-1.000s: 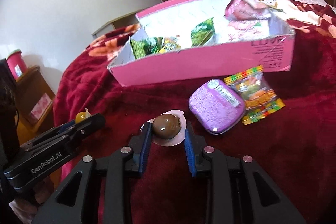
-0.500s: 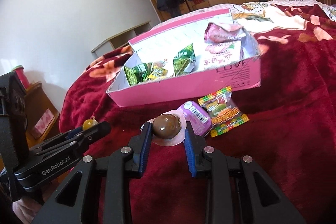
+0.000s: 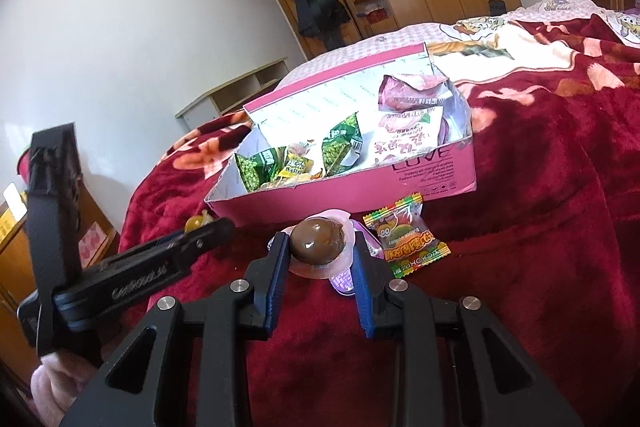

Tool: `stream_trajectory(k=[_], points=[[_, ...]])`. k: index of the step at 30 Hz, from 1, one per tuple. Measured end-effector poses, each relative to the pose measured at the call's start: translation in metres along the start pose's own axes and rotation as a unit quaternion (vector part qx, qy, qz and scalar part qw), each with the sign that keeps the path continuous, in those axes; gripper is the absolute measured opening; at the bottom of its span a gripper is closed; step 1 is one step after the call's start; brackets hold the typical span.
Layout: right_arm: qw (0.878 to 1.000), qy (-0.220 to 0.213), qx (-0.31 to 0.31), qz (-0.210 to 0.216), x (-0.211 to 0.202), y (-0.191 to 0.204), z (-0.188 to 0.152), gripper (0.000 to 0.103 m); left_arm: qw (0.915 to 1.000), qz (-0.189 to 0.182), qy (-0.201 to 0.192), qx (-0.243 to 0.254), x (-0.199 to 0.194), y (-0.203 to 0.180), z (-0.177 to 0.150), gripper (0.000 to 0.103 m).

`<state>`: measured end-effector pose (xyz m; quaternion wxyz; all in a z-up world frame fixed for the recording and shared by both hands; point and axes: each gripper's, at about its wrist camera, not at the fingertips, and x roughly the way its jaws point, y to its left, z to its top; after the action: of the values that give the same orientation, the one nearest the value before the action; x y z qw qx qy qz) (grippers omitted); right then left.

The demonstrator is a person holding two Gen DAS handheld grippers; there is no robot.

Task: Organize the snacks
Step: 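Carry both egg snacks up over the pink box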

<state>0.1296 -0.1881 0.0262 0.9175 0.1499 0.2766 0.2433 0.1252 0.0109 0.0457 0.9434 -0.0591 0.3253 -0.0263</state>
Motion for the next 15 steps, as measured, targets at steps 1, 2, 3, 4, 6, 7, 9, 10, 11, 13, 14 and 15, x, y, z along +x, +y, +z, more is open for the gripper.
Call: stream_trajectory(k=[1, 2, 3, 4, 6, 7, 9, 10, 11, 13, 14, 15], points=[[1.0, 0.0, -0.001, -0.002, 0.0, -0.001, 0.001, 0.031, 1.0, 0.0, 0.0, -0.001, 0.002, 0.0, 0.003, 0.037], [1.0, 0.0, -0.001, -0.003, -0.001, -0.001, 0.002, 0.031, 1.0, 0.0, -0.001, -0.002, 0.004, 0.001, 0.005, 0.037], [1.0, 0.0, -0.001, -0.004, 0.0, -0.002, 0.003, 0.031, 1.0, 0.0, -0.001, -0.001, 0.006, 0.001, 0.008, 0.037], [1.0, 0.0, 0.0, -0.006, 0.0, -0.004, 0.005, 0.031, 1.0, 0.001, -0.003, -0.001, 0.008, 0.001, 0.011, 0.037], [1.0, 0.0, 0.004, -0.009, 0.001, -0.007, 0.008, 0.031, 1.0, 0.003, -0.004, 0.0, 0.012, 0.002, 0.017, 0.037], [1.0, 0.0, 0.006, -0.011, 0.002, -0.008, 0.009, 0.031, 1.0, 0.004, -0.005, 0.001, 0.014, 0.002, 0.021, 0.037], [1.0, 0.0, 0.007, -0.012, 0.005, -0.01, 0.014, 0.031, 1.0, 0.003, -0.008, 0.001, 0.018, 0.003, 0.027, 0.037], [1.0, 0.0, 0.005, -0.014, 0.005, -0.01, 0.015, 0.031, 0.9999, 0.002, -0.01, 0.003, 0.021, 0.002, 0.03, 0.037], [1.0, 0.0, 0.004, -0.017, 0.007, -0.011, 0.018, 0.031, 0.9999, 0.002, -0.012, 0.005, 0.024, 0.002, 0.034, 0.037], [1.0, -0.001, 0.002, -0.022, 0.01, -0.013, 0.023, 0.031, 0.9999, 0.004, -0.013, 0.01, 0.032, 0.0, 0.042, 0.037], [1.0, -0.001, 0.001, -0.023, 0.011, -0.014, 0.026, 0.031, 0.9998, 0.003, -0.013, 0.012, 0.036, -0.001, 0.045, 0.037], [1.0, -0.002, 0.0, -0.024, 0.012, -0.014, 0.028, 0.031, 0.9998, 0.004, -0.013, 0.014, 0.04, -0.001, 0.048, 0.037]])
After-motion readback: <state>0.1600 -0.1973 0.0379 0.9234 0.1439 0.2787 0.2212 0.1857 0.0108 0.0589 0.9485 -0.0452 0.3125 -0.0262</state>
